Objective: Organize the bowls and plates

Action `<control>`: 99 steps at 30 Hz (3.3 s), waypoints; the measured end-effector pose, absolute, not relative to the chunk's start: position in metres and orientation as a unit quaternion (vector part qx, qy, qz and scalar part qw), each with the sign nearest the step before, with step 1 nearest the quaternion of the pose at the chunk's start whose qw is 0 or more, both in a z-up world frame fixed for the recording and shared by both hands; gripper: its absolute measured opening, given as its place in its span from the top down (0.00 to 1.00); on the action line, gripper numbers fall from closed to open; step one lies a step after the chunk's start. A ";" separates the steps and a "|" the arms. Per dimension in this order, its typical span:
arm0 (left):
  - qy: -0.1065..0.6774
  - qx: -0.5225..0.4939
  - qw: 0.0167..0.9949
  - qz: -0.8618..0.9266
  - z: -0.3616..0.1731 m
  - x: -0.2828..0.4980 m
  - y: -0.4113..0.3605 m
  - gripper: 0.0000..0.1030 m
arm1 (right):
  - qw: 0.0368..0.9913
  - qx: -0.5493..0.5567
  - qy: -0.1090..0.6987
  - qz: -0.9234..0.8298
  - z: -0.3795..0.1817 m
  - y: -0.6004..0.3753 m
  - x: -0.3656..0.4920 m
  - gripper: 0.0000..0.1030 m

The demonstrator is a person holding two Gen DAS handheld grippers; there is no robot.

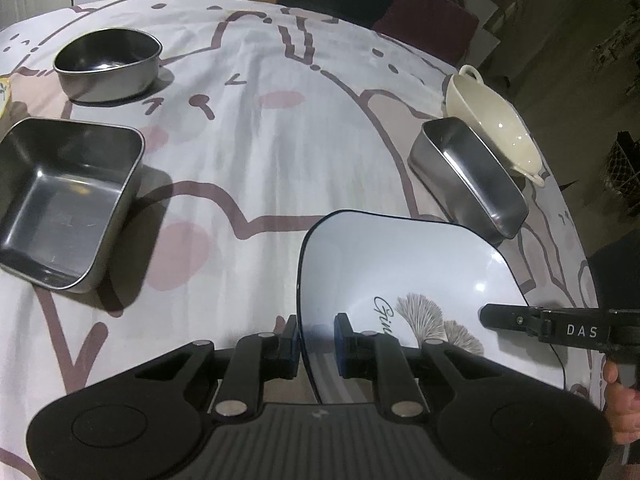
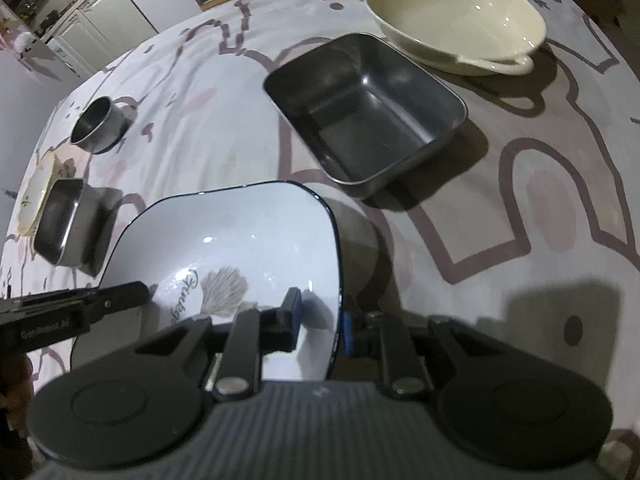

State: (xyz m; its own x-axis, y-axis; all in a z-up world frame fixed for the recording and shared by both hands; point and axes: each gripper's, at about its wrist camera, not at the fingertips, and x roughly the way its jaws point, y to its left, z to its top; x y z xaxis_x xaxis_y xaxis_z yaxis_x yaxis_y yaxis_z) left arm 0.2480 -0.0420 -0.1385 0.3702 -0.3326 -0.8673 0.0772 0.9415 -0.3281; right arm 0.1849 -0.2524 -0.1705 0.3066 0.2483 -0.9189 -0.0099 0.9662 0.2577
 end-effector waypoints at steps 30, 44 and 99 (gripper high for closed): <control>0.559 -0.096 0.813 -0.132 -0.144 0.246 -0.046 0.80 | 0.797 0.041 0.599 0.066 -0.183 -0.242 0.180 0.79; 0.562 -0.052 0.815 -0.130 -0.144 0.243 -0.052 0.80 | 0.801 0.031 0.594 0.071 -0.182 -0.238 0.177 0.80; 0.335 0.006 0.918 -0.213 -0.056 0.357 -0.168 0.00 | 0.815 0.393 0.420 -0.074 -0.176 -0.403 0.259 0.47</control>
